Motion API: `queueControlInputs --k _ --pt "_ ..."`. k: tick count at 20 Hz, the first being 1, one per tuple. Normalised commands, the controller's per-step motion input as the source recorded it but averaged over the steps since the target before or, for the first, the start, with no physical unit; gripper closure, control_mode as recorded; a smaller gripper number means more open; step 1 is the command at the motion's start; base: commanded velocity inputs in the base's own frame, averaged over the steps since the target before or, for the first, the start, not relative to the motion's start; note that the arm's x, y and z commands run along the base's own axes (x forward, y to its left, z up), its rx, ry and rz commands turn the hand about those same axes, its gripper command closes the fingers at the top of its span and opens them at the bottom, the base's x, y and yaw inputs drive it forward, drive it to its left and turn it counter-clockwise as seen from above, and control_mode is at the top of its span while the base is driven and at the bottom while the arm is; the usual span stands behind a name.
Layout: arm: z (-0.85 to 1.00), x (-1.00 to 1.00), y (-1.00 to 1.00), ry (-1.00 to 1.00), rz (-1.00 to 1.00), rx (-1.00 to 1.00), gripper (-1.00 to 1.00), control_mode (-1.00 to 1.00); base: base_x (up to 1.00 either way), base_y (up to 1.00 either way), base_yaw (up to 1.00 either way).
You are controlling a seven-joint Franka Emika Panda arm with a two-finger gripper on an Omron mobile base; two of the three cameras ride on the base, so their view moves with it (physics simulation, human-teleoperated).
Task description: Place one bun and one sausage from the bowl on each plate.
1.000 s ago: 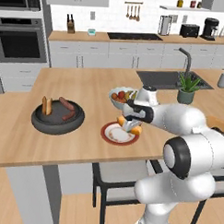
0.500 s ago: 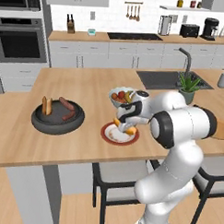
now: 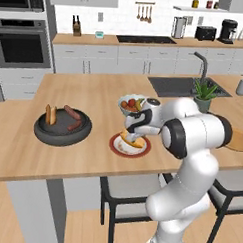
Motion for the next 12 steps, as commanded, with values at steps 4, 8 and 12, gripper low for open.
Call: queueControlInputs --k 4,8,12 --pt "0.25 -0.09 0.24 0.00 -0.07 -0.03 -1.00 -1.00 0.00 0.00 0.00" --pt "0.79 -0.52 0.03 -0.03 -0.05 -0.01 -1.00 -1.00 0.00 0.00 0.00" --pt "1.00 -0.99 0.00 0.00 -0.04 0.00 -1.00 -1.00 0.00 0.00 0.00"
